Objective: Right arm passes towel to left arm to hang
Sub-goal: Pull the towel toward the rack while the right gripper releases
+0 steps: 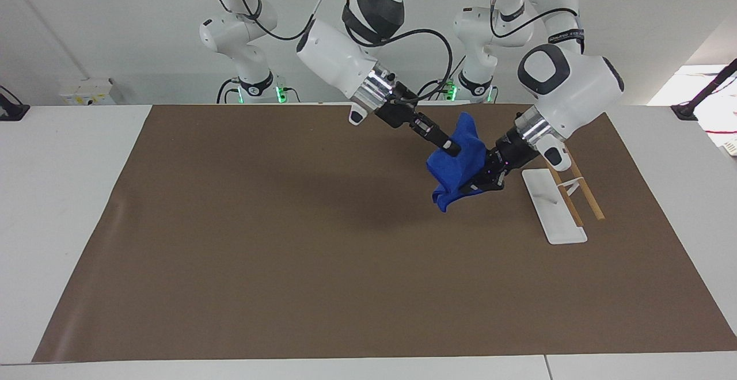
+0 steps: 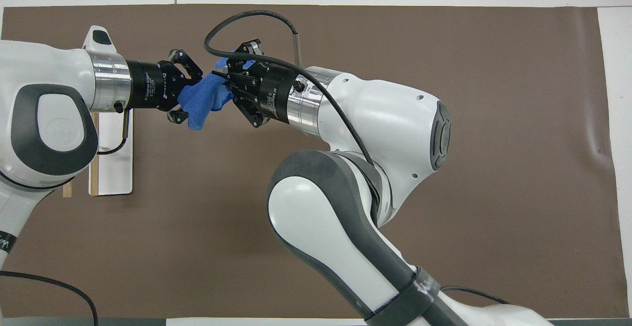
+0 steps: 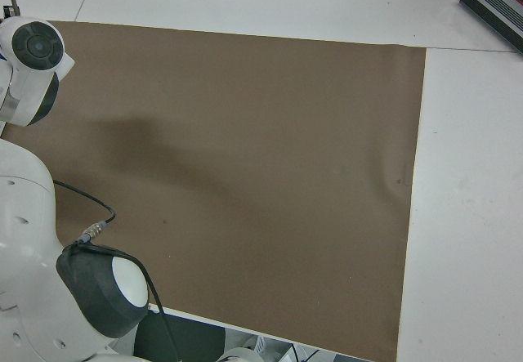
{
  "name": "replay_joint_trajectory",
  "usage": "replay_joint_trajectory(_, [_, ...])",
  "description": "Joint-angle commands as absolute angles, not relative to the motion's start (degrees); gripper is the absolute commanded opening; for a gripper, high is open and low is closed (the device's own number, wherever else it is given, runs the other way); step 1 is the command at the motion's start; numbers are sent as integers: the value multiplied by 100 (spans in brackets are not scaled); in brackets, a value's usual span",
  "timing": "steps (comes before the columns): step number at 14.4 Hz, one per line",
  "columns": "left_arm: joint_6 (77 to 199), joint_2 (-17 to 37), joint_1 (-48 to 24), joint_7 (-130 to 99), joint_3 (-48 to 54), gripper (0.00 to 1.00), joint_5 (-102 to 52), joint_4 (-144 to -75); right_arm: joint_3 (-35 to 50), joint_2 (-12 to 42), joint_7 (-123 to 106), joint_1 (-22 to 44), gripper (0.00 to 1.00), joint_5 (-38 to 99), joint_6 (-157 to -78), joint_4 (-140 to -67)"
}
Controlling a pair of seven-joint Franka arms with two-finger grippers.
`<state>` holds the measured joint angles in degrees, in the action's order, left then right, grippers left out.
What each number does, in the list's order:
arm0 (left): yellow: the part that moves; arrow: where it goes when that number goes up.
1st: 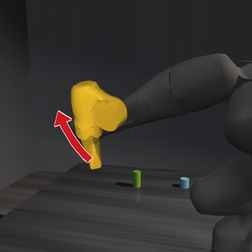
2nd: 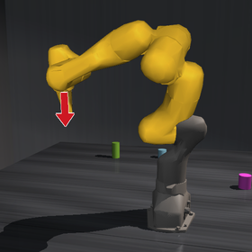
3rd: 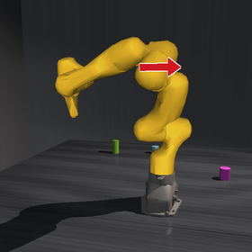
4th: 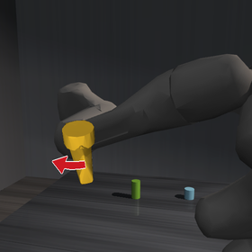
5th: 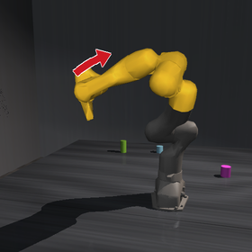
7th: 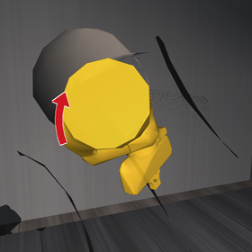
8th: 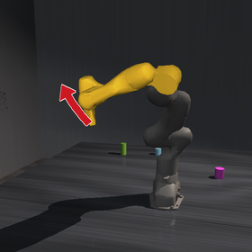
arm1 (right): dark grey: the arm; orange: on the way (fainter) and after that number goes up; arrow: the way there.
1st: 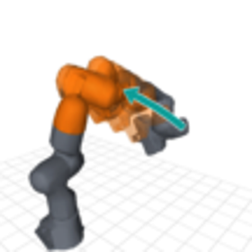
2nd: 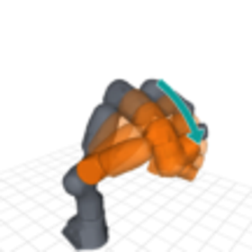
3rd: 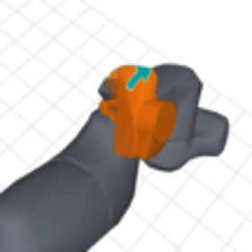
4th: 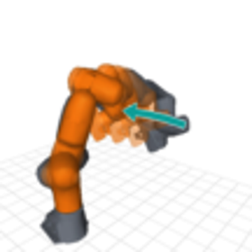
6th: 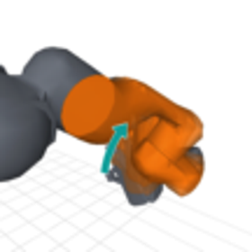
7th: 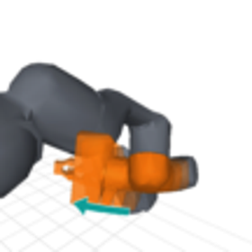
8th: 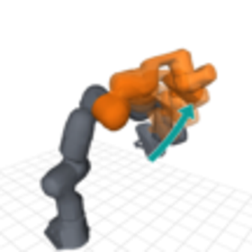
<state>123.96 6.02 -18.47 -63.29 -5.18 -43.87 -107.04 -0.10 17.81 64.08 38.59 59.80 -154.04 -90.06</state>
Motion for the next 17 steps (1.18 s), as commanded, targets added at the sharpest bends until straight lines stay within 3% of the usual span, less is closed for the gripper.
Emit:
replay_joint_trajectory(1, [12419,598,-1854,-6267,-571,0,-4167,-10618,0,1749,6240,3823,0,5994,-15390,-9062])
replay_joint_trajectory(2, [12428,589,-1854,-6301,-571,0,-3983,-10565,0,1749,6240,3823,0,5994,-15390,-9062])
replay_joint_trajectory(4, [12410,449,-1855,-6363,-571,0,-3545,-10599,-17,1749,6075,3814,100,5907,-15416,-9070])
replay_joint_trajectory(7, [12410,404,-1802,-6363,-580,0,-2998,-10617,-53,1696,4952,3640,100,5171,-15407,-9324])
replay_joint_trajectory(12, [12752,439,-1557,-6355,-580,0,-2101,-10670,-70,1478,3212,2674,100,3572,-15276,-10009])
replay_joint_trajectory(17, [13034,378,-1468,-6442,-580,0,-723,-10687,-70,1187,2364,1672,100,1630,-13767,-10389])
